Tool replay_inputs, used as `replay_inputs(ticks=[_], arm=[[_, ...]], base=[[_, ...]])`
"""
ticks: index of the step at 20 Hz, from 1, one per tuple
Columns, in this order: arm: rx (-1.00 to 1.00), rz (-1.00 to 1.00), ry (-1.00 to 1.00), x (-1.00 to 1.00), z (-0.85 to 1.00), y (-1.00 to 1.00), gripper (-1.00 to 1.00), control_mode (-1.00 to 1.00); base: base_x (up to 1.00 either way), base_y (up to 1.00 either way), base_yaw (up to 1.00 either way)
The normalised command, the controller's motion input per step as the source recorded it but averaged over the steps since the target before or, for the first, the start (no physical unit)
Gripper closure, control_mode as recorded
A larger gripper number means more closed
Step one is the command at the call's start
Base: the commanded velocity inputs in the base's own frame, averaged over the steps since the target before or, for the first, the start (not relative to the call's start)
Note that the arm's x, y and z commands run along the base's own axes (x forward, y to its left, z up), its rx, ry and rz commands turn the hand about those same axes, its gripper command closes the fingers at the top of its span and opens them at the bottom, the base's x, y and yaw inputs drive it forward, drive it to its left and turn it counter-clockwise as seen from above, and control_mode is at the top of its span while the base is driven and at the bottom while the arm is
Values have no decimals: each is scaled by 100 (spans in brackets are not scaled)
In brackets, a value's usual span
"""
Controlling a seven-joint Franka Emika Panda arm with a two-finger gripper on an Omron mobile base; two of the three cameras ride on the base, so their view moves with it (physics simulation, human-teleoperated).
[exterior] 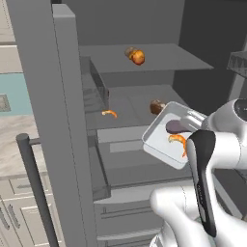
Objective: Place the tupperware on the second highest shelf of the fridge. Make space for the tupperware among the existing items by rearranging them on the shelves if needed. Close the fridge door when finished.
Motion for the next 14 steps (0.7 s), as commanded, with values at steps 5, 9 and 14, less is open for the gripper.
replay_inputs(ticks=[5,9,14], arm=[[0,-1,-2,24,2,14,100,-100],[3,-2,-14,18,34,3,100,-100],[6,-3,-18,11,53,0,100,-100]], base=[[24,22,0],[0,0,0],[0,0,0]])
